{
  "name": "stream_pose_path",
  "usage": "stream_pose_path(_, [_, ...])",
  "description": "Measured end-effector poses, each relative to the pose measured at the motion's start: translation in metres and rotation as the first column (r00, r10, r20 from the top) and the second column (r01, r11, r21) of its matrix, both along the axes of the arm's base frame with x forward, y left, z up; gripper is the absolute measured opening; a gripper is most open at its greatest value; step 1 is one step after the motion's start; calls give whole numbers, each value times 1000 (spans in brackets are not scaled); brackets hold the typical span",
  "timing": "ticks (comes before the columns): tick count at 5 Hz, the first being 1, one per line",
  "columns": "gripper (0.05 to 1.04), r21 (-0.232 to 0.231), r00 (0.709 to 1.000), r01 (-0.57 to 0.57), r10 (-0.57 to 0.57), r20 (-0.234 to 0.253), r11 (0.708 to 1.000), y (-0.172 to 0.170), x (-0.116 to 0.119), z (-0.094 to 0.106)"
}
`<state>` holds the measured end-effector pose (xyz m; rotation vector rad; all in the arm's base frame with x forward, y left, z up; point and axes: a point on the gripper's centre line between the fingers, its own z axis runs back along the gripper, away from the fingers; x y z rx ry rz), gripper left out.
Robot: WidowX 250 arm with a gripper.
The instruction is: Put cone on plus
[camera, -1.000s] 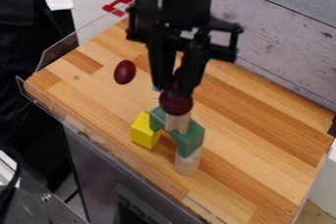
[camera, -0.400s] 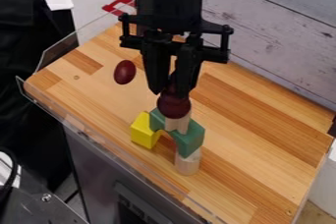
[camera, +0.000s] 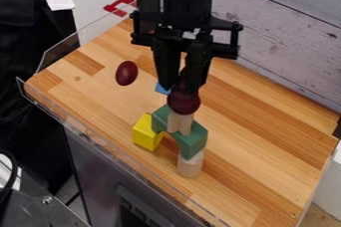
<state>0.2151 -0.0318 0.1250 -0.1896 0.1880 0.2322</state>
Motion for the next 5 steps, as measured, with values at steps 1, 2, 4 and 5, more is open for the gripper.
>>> stream_pose_path(1, [313, -1, 1000, 1, -1, -3, 1000, -1, 1, -1])
stream_pose_path(2, [354, -1, 1000, -1, 1, -9, 1000, 0, 1, -2])
stream_pose_path(4, [960, -1, 999, -1, 0, -45, 1000, 0, 1, -5])
stream_pose_path(5, [1000, 0, 1000, -9, 9, -25, 1000, 0, -1, 2])
